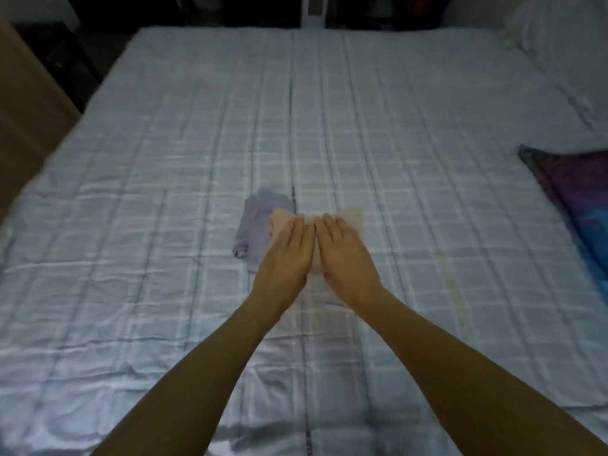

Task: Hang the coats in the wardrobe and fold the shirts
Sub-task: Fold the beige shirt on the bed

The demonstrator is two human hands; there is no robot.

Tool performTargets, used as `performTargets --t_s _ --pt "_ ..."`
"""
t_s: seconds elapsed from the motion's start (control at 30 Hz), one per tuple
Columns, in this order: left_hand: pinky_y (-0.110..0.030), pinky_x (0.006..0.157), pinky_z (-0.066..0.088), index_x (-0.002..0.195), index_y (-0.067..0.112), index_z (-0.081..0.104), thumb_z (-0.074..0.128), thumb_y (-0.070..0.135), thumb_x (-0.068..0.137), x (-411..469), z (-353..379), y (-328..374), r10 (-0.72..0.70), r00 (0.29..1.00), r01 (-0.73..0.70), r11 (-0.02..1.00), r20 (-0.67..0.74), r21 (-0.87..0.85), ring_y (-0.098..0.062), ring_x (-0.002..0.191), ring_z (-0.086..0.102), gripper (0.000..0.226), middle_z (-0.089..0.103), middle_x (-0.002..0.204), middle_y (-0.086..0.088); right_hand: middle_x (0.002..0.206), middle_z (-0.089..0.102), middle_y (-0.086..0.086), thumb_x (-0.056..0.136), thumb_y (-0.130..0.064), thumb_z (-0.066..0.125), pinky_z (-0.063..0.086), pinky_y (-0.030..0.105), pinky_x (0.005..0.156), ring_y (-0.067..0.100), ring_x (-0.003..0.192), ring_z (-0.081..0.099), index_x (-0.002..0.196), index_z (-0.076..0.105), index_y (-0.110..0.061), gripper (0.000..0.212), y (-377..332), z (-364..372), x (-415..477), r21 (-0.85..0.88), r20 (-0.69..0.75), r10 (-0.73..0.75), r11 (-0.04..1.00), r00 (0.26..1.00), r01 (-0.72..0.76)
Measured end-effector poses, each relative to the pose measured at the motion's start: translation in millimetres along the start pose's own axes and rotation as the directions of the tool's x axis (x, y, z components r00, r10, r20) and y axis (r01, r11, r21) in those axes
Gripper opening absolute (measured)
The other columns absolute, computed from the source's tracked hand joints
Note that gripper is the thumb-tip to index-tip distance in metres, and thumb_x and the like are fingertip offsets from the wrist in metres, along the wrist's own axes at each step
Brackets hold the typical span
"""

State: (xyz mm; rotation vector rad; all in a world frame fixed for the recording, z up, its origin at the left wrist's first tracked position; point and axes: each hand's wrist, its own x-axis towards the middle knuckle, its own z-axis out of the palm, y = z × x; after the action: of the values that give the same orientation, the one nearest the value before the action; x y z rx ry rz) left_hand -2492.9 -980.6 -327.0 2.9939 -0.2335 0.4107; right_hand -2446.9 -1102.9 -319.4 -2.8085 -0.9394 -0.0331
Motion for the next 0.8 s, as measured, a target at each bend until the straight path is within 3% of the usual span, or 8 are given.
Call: performTargets --t_s 0.1,0.17,0.27,0.37,0.53,0.67,0.7,0.8 --pt "-0.054 0.097 0.045 0.121 -0.014 0.053 0.067 -0.013 0.057 4.0 -68.9 -21.9 -0.057 0.997 0.059 0.997 -0.056 0.040 -0.039 0.118 0.055 0.066 0.056 0.123 -0.031 0.153 0.024 0.017 0.086 -0.003 0.058 0.026 0.050 0.113 0.035 0.142 0.022 0.147 0.024 -0.002 0.069 -39.7 -59.8 18.6 -0.046 -0.066 -0.080 0.996 0.995 0.078" --pt "-0.052 0.093 0.047 0.118 -0.015 0.055 0.055 -0.015 0.059 6.3 -114.0 -35.8 -0.076 0.989 0.088 0.992 -0.123 0.088 -0.041 0.112 0.059 0.059 0.058 0.118 -0.033 0.153 0.027 0.017 0.087 -0.007 0.061 0.027 0.050 0.112 0.035 0.141 0.024 0.146 0.027 -0.003 0.068 -63.8 -94.5 33.0 -0.085 -0.158 -0.135 0.989 0.978 0.123" --pt "-0.045 0.090 0.049 0.114 -0.013 0.059 0.072 -0.018 0.046 2.9 -178.0 -51.8 -0.129 0.969 0.168 0.969 -0.209 0.183 -0.037 0.108 0.062 0.070 0.062 0.114 -0.030 0.152 0.029 0.017 0.088 -0.003 0.057 0.028 0.051 0.111 0.036 0.141 0.025 0.145 0.028 -0.002 0.064 -102.2 -138.6 52.2 -0.076 -0.190 -0.201 0.979 0.961 0.189" --pt "-0.044 0.099 0.040 0.119 -0.012 0.057 0.072 -0.019 0.047 -8.0 -232.8 -63.6 -0.181 0.951 0.246 0.934 -0.253 0.260 -0.036 0.115 0.058 0.074 0.059 0.121 -0.029 0.143 0.042 0.020 0.078 0.002 0.065 0.038 0.053 0.105 0.039 0.133 0.038 0.139 0.040 0.000 0.065 -138.5 -179.8 62.5 -0.085 -0.281 -0.286 0.958 0.916 0.273" --pt "-0.048 0.107 0.024 0.131 -0.008 0.048 0.054 -0.018 0.062 -43.3 -318.9 -76.4 -0.275 0.893 0.411 0.823 -0.357 0.393 -0.036 0.128 0.046 0.070 0.047 0.136 -0.027 0.134 0.052 0.020 0.065 -0.002 0.078 0.048 0.053 0.094 0.038 0.125 0.049 0.132 0.049 0.000 0.073 -202.2 -238.3 66.3 -0.101 -0.415 -0.461 0.880 0.784 0.464" --pt "-0.042 0.118 -0.002 0.149 0.003 0.001 0.041 -0.002 0.094 -89.7 -377.2 -78.2 -0.446 0.822 0.564 0.726 -0.354 0.394 -0.030 0.146 -0.002 0.068 -0.002 0.157 -0.017 0.137 0.050 0.020 0.062 -0.008 0.084 0.048 0.053 0.094 0.037 0.127 0.046 0.135 0.045 -0.001 0.083 -260.5 -274.7 56.3 -0.105 -0.450 -0.585 0.785 0.674 0.611" --pt "-0.042 0.118 -0.003 0.149 0.005 -0.003 0.043 0.005 0.097 -103.7 -390.7 -78.7 -0.492 0.793 0.606 0.690 -0.359 0.395 -0.028 0.145 -0.006 0.070 -0.006 0.157 -0.015 0.137 0.050 0.020 0.063 -0.009 0.084 0.048 0.053 0.094 0.037 0.127 0.047 0.136 0.045 -0.001 0.083 -277.0 -282.6 51.5 -0.101 -0.455 -0.617 0.752 0.642 0.651" --pt "-0.043 0.117 0.003 0.150 0.005 0.007 0.061 0.022 0.092 -149.7 -428.8 -76.5 -0.565 0.722 0.692 0.593 -0.400 0.412 -0.028 0.146 0.002 0.081 0.006 0.158 -0.016 0.133 0.054 0.020 0.062 -0.008 0.084 0.051 0.054 0.089 0.038 0.122 0.051 0.132 0.049 0.000 0.079 -328.0 -303.0 32.8 -0.065 -0.484 -0.690 0.641 0.538 0.765"
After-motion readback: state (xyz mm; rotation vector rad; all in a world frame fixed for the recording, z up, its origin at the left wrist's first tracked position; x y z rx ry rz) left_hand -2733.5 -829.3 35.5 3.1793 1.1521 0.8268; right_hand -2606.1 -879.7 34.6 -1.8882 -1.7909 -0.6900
